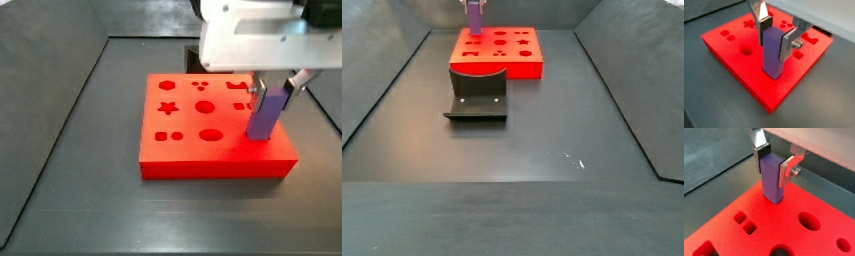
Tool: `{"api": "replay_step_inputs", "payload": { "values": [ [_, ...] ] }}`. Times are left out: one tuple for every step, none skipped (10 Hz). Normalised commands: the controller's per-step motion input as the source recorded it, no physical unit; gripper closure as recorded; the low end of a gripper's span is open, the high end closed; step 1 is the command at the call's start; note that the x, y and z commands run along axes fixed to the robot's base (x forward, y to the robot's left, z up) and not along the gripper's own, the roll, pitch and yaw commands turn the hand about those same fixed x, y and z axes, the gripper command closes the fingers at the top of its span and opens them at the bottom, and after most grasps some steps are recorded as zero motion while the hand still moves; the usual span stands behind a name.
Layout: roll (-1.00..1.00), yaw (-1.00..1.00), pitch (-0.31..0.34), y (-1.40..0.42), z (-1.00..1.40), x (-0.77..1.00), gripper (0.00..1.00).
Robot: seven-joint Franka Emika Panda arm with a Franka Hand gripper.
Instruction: Insert the rectangle object.
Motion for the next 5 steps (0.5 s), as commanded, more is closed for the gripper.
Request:
{"api": "replay_step_inputs", "payload": {
  "values": [
    [0.18,-0.05,0.006,-0.12,-0.68,0.29,1.00],
    [0.19,-0.01,0.000,-0.11,-0.67,0.12,1.00],
    [0.14,-0.01,-0.040,-0.01,-0.66,0.03,1.00],
    [0.11,0.00,0.033,0.00,-0.16,0.00,1.00],
    [0.00,0.00,0.000,0.00,0.00,0.00,1.00]
  ]
}}
